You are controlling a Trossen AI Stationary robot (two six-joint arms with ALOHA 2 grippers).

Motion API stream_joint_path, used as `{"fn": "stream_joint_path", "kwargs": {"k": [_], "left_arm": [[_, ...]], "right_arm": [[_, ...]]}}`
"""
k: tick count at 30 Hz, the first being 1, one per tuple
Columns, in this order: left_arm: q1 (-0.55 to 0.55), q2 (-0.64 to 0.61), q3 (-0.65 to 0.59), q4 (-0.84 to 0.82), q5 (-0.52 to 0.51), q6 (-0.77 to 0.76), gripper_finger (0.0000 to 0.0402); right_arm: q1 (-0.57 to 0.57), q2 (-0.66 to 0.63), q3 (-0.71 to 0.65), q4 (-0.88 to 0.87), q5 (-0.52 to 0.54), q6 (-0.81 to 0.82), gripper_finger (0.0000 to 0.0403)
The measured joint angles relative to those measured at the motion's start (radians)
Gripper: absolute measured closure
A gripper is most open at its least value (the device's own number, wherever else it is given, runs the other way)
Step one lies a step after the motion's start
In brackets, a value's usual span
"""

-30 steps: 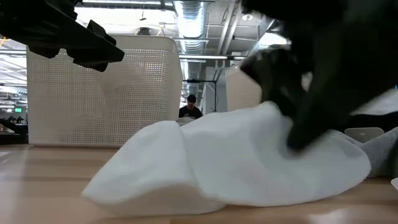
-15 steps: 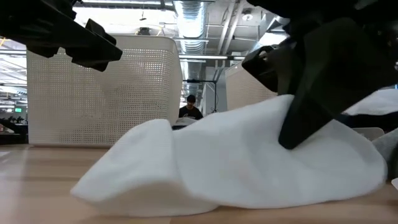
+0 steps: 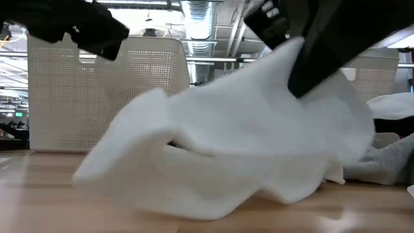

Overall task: Sort clothes
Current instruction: Put the white sock into the left white bin

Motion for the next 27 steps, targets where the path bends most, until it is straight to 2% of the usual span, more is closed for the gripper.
{"fn": "stream_joint_path", "kwargs": {"k": [15, 21, 27], "left_arm": [[0.0, 0.0, 0.053, -0.007, 0.022, 0.105, 0.0222], [0.0, 0.0, 0.053, 0.004, 0.022, 0.112, 0.0199], [0.0, 0.0, 0.053, 0.044, 0.022, 0.113, 0.0157]], "right_arm": [[0.02, 0.0, 0.152, -0.207, 0.193, -0.046, 0.0402], [0.016, 0.0, 0.211, -0.239, 0.253, -0.077, 0.0403], [0.002, 0.0, 0.269, -0.287, 0.297, -0.101, 0.0403]]}}
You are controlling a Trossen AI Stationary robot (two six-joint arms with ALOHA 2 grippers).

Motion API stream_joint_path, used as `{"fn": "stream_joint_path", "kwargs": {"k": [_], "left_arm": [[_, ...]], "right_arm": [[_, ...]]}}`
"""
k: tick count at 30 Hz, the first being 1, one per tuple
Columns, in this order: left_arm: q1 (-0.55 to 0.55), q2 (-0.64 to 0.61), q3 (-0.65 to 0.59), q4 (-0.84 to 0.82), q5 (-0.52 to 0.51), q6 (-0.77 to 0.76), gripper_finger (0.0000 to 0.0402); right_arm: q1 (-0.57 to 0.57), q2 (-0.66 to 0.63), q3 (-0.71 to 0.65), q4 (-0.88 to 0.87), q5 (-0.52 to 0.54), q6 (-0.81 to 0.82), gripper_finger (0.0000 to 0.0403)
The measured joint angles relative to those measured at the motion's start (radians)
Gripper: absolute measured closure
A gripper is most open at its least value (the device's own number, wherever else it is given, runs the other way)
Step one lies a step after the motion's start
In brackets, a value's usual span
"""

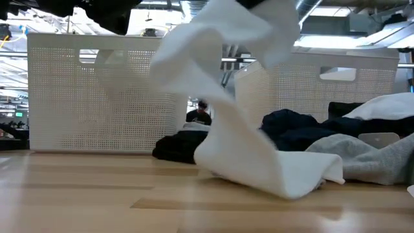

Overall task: Sort clothes
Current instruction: Put the white sock into the left white bin

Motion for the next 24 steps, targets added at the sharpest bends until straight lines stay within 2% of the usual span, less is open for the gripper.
{"fn": "stream_joint_path", "kwargs": {"k": [6, 12, 18, 21, 24], "left_arm": [[0.0, 0.0, 0.022, 0.013, 0.0, 0.0, 0.0117], [0.0, 0.0, 0.055, 0.008, -0.009, 0.0, 0.0111], [0.003, 0.019, 0.076, 0.002, -0.107, -0.019, 0.0111], [0.014, 0.054, 0.094, 0.004, -0.126, -0.055, 0.0111], [0.02, 0.095, 0.115, 0.0, -0.19, -0.085, 0.0111]], "right_arm": [[-0.02, 0.0, 0.07, -0.046, 0.049, -0.016, 0.0403], [-0.043, 0.0, 0.131, -0.09, 0.084, -0.024, 0.0403], [-0.062, 0.0, 0.188, -0.087, 0.108, -0.063, 0.0403], [-0.073, 0.0, 0.211, -0.086, 0.114, -0.087, 0.0403], [-0.079, 0.0, 0.229, -0.084, 0.123, -0.111, 0.0403]]}}
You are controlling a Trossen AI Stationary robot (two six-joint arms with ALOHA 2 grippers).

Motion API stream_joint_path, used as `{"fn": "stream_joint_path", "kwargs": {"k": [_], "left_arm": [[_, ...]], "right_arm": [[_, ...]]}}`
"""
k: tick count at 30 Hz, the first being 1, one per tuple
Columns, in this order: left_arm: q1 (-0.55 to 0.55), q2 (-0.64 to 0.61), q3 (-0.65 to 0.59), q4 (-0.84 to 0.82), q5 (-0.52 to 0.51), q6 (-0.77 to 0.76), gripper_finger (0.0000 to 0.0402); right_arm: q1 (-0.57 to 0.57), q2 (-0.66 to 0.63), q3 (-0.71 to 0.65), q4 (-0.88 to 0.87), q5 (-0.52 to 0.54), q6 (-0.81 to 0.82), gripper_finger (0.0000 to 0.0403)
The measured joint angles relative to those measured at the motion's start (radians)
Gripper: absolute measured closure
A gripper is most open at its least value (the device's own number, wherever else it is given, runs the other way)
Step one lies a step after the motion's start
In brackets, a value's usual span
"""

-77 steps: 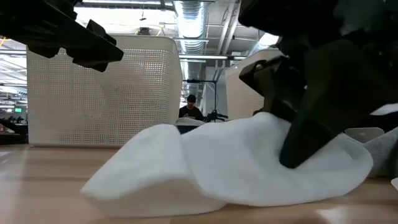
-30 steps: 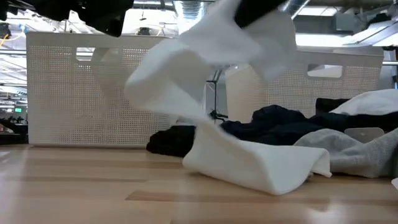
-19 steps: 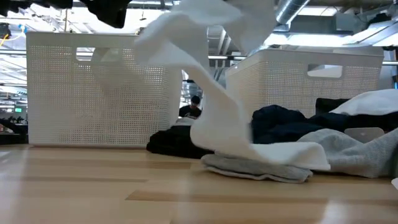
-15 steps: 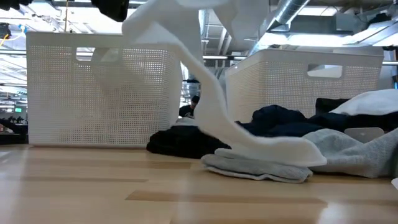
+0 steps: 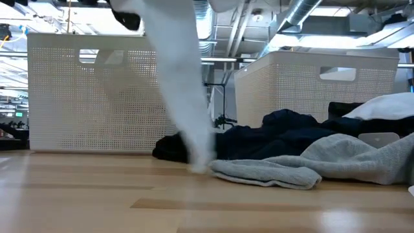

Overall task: Sort clothes
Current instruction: Put the white sock into the left white bin

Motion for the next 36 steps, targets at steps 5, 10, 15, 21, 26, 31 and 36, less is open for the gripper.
{"fn": "stream_joint_path", "kwargs": {"k": [5, 10, 15, 21, 26, 31, 36], "left_arm": [[0.002, 0.052, 0.044, -0.002, -0.009, -0.004, 0.0111], [0.005, 0.075, 0.075, -0.039, -0.028, -0.003, 0.0136], [0.009, 0.076, 0.099, -0.105, -0.053, 0.005, 0.0211], [0.008, 0.076, 0.107, -0.128, -0.054, 0.032, 0.0317], [0.007, 0.076, 0.107, -0.121, -0.052, 0.06, 0.039], [0.005, 0.07, 0.107, -0.094, -0.051, 0.101, 0.0393], [0.004, 0.032, 0.107, -0.096, -0.05, 0.135, 0.0397]], "right_arm": [[-0.006, 0.0, 0.017, -0.009, 0.009, -0.014, 0.0403], [-0.004, 0.0, 0.025, -0.024, 0.01, -0.02, 0.0403], [0.01, 0.0, 0.025, -0.031, 0.01, -0.019, 0.0403], [0.031, 0.0, 0.025, -0.053, 0.01, -0.013, 0.0403], [0.046, 0.0, 0.025, -0.092, 0.01, 0.019, 0.0403], [0.064, 0.0, 0.025, -0.151, 0.009, 0.083, 0.0403], [0.09, 0.0, 0.025, -0.215, 0.006, 0.151, 0.0401]]}}
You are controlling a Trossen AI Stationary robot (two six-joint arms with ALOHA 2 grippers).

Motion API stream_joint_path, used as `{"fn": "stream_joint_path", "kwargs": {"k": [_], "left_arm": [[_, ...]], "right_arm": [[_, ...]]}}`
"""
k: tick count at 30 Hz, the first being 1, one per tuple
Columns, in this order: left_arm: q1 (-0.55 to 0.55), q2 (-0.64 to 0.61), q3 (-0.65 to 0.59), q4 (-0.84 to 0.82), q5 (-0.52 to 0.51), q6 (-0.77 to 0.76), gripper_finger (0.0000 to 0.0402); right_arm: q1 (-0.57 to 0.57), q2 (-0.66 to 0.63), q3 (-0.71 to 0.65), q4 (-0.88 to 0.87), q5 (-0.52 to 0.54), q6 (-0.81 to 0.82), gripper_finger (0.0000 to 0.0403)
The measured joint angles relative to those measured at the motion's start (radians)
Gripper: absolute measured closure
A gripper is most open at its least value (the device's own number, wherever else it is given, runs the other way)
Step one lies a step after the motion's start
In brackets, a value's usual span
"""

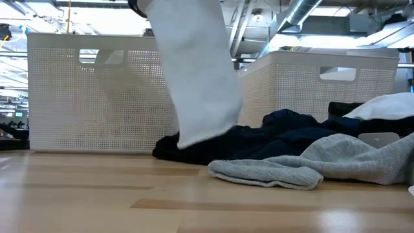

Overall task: Sort clothes
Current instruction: Put the white sock into the left white bin

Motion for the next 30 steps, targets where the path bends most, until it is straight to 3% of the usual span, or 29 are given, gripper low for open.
{"fn": "stream_joint_path", "kwargs": {"k": [9, 16, 30], "left_arm": [[0.0, -0.148, 0.0, -0.062, 0.001, 0.034, 0.0399], [-0.002, -0.257, 0.113, -0.327, -0.009, 0.068, 0.04], [-0.002, -0.272, 0.456, -0.958, -0.27, 0.123, 0.0401]], "right_arm": [[0.033, 0.0, 0.0, -0.093, -0.001, 0.139, 0.0319], [0.05, 0.0, 0.0, -0.199, -0.001, 0.28, 0.0263], [0.141, 0.0, 0.0, -0.393, 0.0, 0.557, 0.0256]]}}
